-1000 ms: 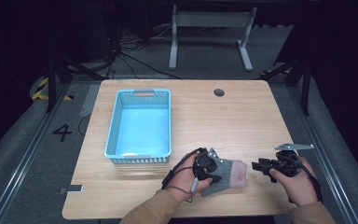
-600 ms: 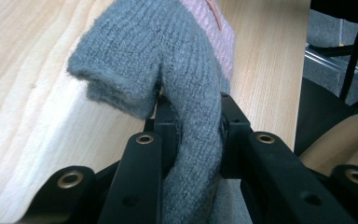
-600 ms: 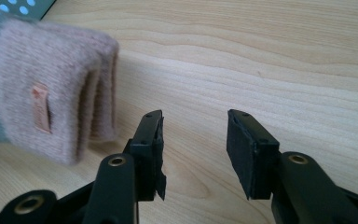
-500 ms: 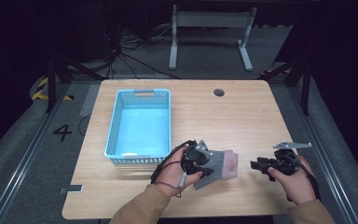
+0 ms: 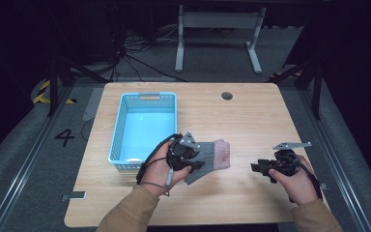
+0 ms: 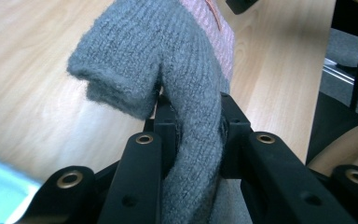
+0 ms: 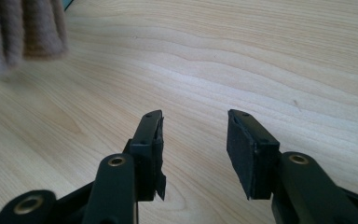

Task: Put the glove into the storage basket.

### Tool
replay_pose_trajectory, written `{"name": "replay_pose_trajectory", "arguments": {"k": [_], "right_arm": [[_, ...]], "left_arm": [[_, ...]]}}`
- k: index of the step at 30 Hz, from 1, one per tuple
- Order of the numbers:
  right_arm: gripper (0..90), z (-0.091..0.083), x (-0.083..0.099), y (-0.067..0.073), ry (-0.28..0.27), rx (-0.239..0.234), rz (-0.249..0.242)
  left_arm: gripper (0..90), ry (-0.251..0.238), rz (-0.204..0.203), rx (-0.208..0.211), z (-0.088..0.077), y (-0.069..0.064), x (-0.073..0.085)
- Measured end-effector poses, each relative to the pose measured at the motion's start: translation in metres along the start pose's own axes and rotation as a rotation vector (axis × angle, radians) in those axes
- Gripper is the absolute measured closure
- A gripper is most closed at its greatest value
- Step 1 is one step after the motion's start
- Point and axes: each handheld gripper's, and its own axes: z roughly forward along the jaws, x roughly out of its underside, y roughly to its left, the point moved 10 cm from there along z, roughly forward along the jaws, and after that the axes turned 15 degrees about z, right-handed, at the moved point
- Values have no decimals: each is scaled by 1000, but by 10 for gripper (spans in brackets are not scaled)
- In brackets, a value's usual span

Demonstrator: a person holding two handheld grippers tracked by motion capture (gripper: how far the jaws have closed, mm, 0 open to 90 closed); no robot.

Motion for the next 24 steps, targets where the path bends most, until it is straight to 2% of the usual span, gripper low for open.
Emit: {"name": "replay_pose_trajectory", "arguments": {"k": [6, 11, 16, 23, 24], "right_arm": [[565, 7, 0, 3, 17, -7, -5], [565, 10, 4, -2, 26, 7, 5], [565, 8, 7, -5, 25, 18, 14], [565, 4, 14, -13, 25, 41, 31], [564, 3, 15, -13, 24, 44, 34]], "left_arm": [[745, -9, -15, -40, -22, 19, 5], [745, -5, -48, -68, -37, 37, 14], [744, -15, -58, -89, -54, 53, 24], [744, -3, -73, -132, -74, 75, 39], [744, -14, -80, -140, -77, 78, 40]]}}
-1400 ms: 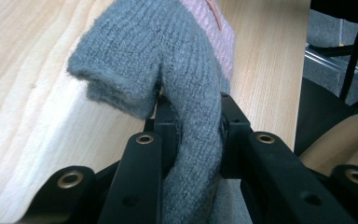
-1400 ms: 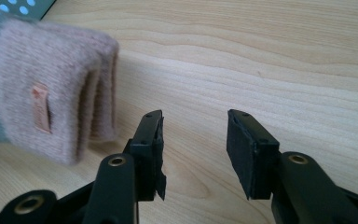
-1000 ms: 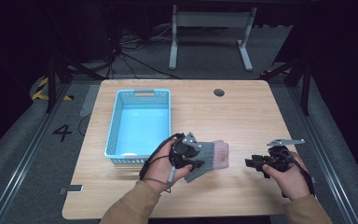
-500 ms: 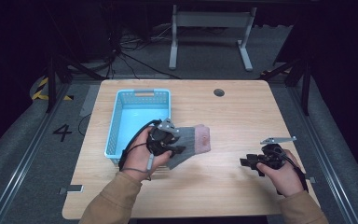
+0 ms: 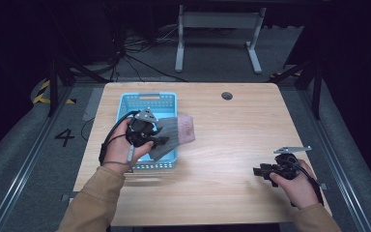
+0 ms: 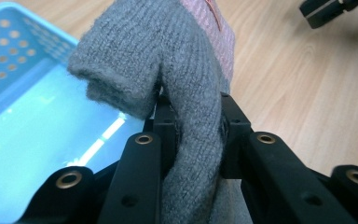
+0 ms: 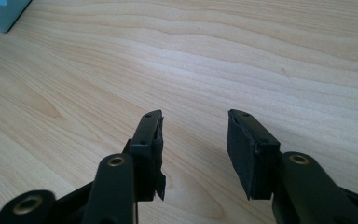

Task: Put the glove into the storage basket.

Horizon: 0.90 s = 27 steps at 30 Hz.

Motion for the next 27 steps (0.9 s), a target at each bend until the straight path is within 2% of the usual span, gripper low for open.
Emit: {"name": "replay_pose_trajectory", "arguments": {"k": [1, 7, 15, 27], "right_arm": [[564, -1, 1, -1, 1, 1, 3], [562, 0, 4, -5, 5, 11, 8], [558, 3, 7, -7, 10, 15, 13], [553, 9, 11, -10, 28, 19, 20]], "left_arm": [[743, 2, 6, 0, -2, 3, 2], [741, 13, -20, -27, -6, 22, 19], [739, 28, -35, -37, -2, 34, 34], [739, 50, -88, 6, 6, 56, 51]]}}
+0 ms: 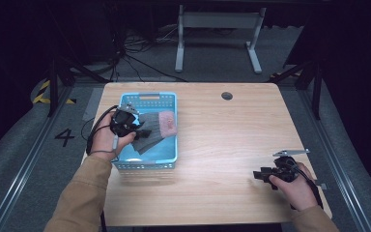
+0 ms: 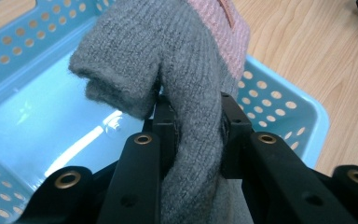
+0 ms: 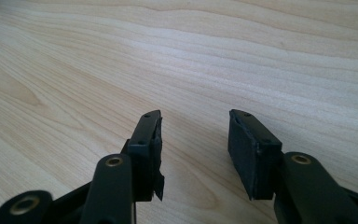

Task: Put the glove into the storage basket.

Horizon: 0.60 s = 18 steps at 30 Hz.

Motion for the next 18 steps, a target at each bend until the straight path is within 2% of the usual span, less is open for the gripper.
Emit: {"name": "replay_pose_trajectory", "arguments": {"k": [3, 7, 14, 18], "right_arm": [[551, 0, 1, -2, 0, 3, 6], [550, 0, 3, -3, 2, 5, 8], [548, 3, 5, 0, 13, 4, 1], [546, 4, 5, 2, 11, 2, -1]], "left_arm": [[739, 18, -14, 6, 2, 4, 5], [738, 83, 6, 0, 5, 4, 14], [738, 105, -6, 31, 20, 9, 20], [735, 147, -10, 24, 30, 15, 24]]}}
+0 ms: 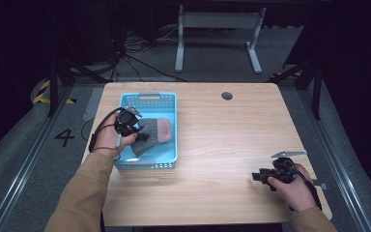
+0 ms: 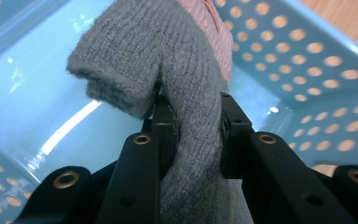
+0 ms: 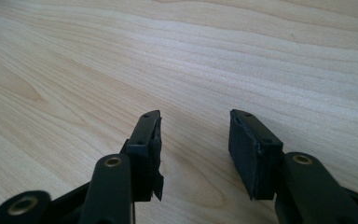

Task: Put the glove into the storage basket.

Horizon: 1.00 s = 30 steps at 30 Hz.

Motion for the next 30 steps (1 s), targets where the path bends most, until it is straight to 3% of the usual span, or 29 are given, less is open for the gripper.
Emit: {"name": "replay_pose_trajectory", "arguments": {"k": [5, 7, 17, 21, 26, 30], "right_arm": [[544, 0, 1, -2, -1, 0, 7], [543, -1, 2, -2, -2, 1, 5], [539, -3, -1, 5, -14, -17, -16], [539, -4, -2, 6, -19, -25, -22], [536, -6, -3, 5, -29, -30, -27], [530, -7, -4, 6, -31, -30, -33]], "left_arm": [[726, 51, -13, -25, 11, 10, 1], [720, 96, -2, -67, 15, 16, 2], [707, 158, 7, -98, 34, 30, -8], [678, 188, 27, -146, 41, 42, -9], [402, 174, -20, -228, 44, 54, -6], [354, 152, -54, -229, 42, 53, -5]]}}
